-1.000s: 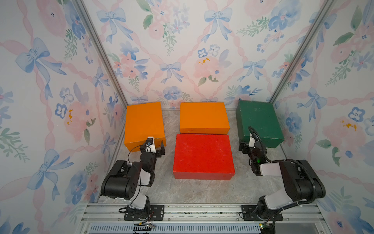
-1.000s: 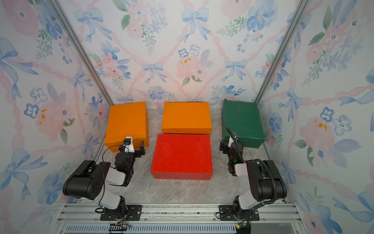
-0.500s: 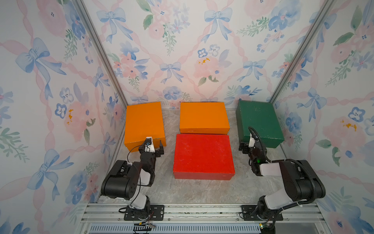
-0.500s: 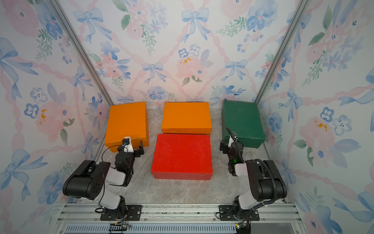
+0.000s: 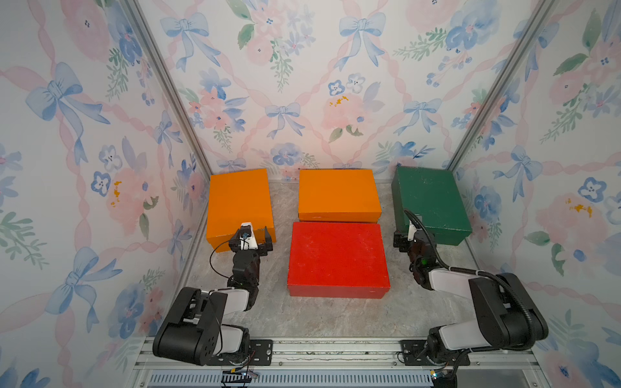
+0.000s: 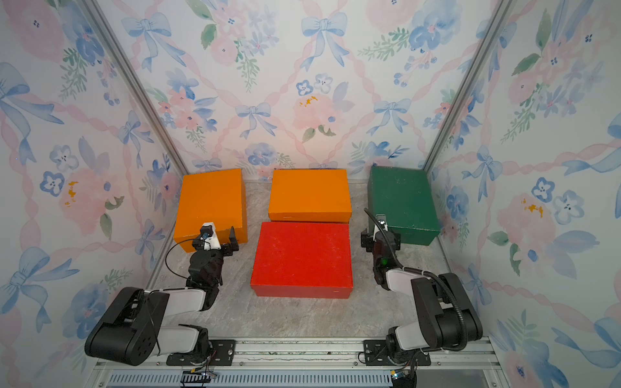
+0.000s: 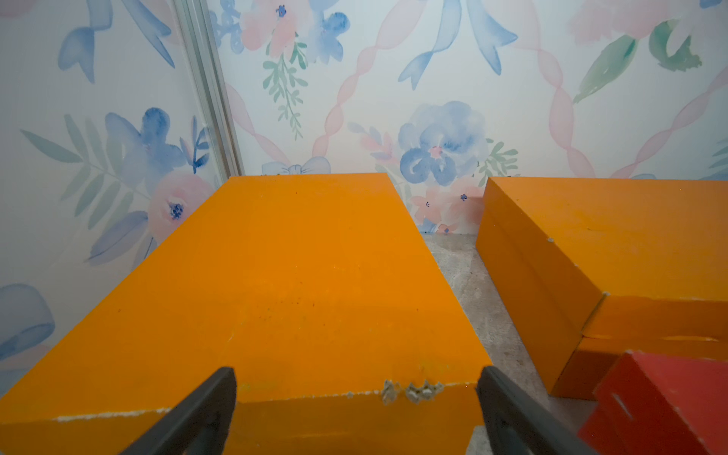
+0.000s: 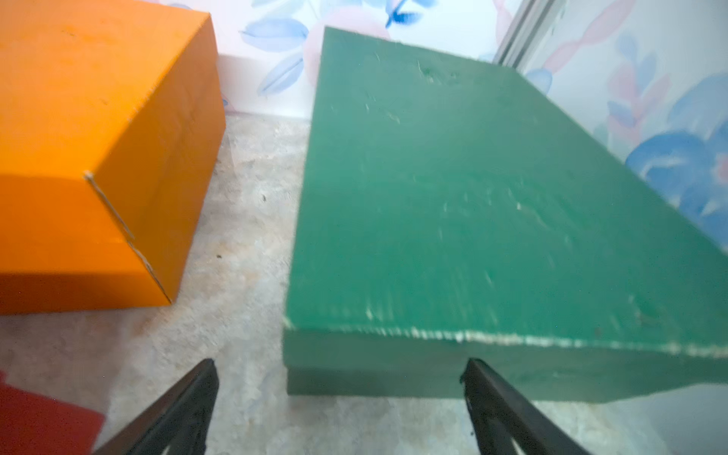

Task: Stack the shoeboxes
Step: Pick up the shoebox from the center of the board.

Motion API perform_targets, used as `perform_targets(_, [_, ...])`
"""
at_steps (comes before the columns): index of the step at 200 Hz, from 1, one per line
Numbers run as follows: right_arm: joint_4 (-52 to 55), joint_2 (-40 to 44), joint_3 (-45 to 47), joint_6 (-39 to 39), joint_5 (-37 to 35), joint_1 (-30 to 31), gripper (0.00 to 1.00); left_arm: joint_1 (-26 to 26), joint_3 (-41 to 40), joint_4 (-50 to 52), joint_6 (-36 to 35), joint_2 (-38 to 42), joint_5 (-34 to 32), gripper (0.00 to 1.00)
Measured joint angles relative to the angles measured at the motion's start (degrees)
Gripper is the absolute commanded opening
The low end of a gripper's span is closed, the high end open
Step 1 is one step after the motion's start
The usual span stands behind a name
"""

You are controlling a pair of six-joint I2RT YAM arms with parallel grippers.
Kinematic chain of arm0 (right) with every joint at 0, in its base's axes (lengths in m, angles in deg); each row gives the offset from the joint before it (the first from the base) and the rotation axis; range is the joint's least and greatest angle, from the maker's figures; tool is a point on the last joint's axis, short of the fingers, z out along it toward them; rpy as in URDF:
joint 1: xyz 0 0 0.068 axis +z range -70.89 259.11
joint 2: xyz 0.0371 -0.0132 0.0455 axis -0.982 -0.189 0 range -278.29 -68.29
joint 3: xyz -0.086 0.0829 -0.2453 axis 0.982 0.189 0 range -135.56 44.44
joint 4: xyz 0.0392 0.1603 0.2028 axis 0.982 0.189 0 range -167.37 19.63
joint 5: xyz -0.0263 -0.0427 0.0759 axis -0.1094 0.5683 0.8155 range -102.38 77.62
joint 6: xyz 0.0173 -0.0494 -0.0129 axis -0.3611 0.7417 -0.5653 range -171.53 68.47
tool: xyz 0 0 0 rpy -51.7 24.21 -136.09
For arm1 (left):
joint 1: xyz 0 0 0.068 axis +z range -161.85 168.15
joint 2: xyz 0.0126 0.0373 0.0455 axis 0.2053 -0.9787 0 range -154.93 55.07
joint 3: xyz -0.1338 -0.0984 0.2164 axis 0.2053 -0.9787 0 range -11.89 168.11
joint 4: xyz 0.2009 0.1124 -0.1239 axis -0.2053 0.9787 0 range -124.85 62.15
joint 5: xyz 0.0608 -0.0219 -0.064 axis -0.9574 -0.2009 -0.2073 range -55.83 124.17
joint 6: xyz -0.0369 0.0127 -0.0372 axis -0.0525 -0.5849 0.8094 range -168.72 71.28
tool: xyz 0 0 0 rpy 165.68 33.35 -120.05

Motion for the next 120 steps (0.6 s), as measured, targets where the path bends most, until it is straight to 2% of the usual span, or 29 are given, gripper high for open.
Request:
perform_targets(28, [10.32,4.81,-9.62,1.27,-4.13,3.85,0.97,-4.55,0.39,5.2,0.17,6.29,-4.04,0.98])
perform_targets(57, [18.6,11.91,-11.43,-0.79,-5.44,4.52,0.97,-7.26,2.84,12.98,3.02,13.0,-5.62,0.98])
perform_targets(73, [26.47,15.21,-13.18,-3.96,-5.25,4.52,0.97,-7.58,5.92,18.64,5.66,15.19,-5.46,0.98])
perform_targets(104, [42.86,16.35,-23.67,-12.63,-5.44,4.5,0.97,-10.21,13.64,30.6,10.56,15.17,-5.2,0.98])
perform_targets(120, [47.76,18.49,-25.33,-15.89,-2.23,4.0,0.97,-12.66,16.48,35.91,12.74,14.47,-4.94,0.98])
